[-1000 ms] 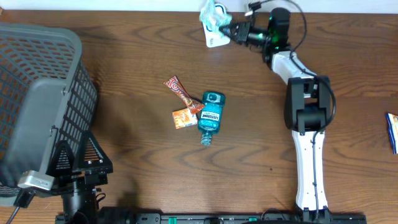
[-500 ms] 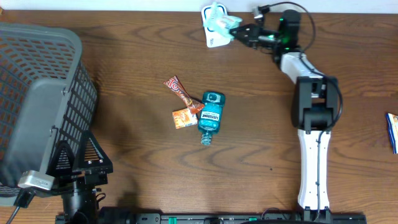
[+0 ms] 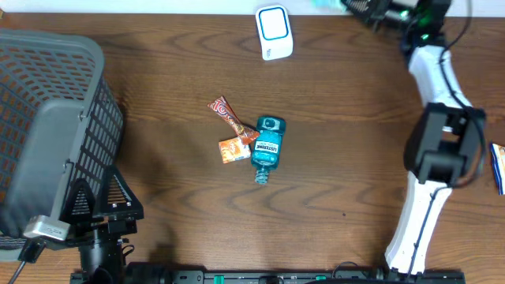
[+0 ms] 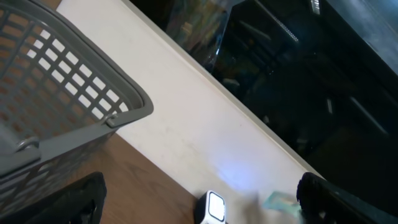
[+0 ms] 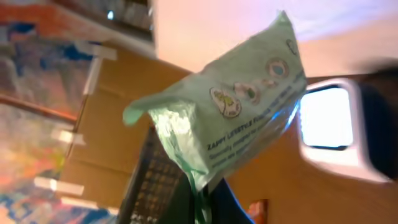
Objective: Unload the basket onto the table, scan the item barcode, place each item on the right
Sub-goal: 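Carry the wipes pack to the right side and release it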
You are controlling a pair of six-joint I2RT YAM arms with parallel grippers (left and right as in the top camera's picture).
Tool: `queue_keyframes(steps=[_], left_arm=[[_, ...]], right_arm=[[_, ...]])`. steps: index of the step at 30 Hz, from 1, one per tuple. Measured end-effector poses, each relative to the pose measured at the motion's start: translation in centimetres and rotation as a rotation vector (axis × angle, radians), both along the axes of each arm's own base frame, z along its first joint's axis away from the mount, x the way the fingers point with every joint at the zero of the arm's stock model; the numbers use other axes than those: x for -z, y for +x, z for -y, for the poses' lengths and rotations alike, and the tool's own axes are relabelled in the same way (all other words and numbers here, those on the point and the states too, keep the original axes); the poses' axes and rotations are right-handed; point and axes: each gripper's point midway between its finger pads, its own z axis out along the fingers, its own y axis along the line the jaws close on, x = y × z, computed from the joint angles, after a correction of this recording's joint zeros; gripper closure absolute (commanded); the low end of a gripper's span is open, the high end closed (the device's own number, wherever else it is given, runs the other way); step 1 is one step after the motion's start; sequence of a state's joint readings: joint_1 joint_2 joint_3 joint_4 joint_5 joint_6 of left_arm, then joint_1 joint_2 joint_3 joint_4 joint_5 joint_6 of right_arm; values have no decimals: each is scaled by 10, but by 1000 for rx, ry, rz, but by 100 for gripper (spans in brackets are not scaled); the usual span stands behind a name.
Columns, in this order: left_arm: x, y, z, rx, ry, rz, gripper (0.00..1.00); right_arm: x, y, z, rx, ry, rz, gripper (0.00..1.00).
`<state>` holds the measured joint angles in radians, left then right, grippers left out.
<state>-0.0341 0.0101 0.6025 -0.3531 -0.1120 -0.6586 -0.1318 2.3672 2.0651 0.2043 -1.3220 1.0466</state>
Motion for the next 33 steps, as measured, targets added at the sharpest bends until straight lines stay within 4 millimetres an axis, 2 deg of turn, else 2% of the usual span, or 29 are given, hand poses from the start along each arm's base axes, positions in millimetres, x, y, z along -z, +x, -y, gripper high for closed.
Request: queue_keyframes(steps=[4,6,9,11,15,18,20,23,26,29,31,33], left_arm=[[0,0,0,0,0,0,2],[0,0,0,0,0,0,2],[0,0,0,0,0,0,2],[0,0,0,0,0,-1,2],[1,0,0,0,0,-3,2],[1,0,0,0,0,-3,2],[1,0,0,0,0,-3,2],[1,0,0,2,-14,-1,2],[1,0,0,5,-33,1,2],[1,0,0,6,-46,3,2],[1,0,-1,0,-50,4,2],[1,0,-3,-8,-53,4,2]], right_arm=[[-51,-27,-6,12,-9,-41,98],[-61,-39,-7,57,-37,-99,98],[-51,-57,3,206,-180,-209,99],[-34,-68,21,356,-375,-252,99],[-12,-90,78,633,-812,-283,99],[-1,-109,137,821,-1118,-344,99],[4,-123,185,948,-1306,-410,99],[8,-146,253,1112,-1520,-523,99],[24,-167,304,1186,-1645,-650,98],[66,-186,342,1156,-1710,-808,99],[105,-202,362,1096,-1736,-927,99],[143,-216,373,1021,-1745,-1031,99]])
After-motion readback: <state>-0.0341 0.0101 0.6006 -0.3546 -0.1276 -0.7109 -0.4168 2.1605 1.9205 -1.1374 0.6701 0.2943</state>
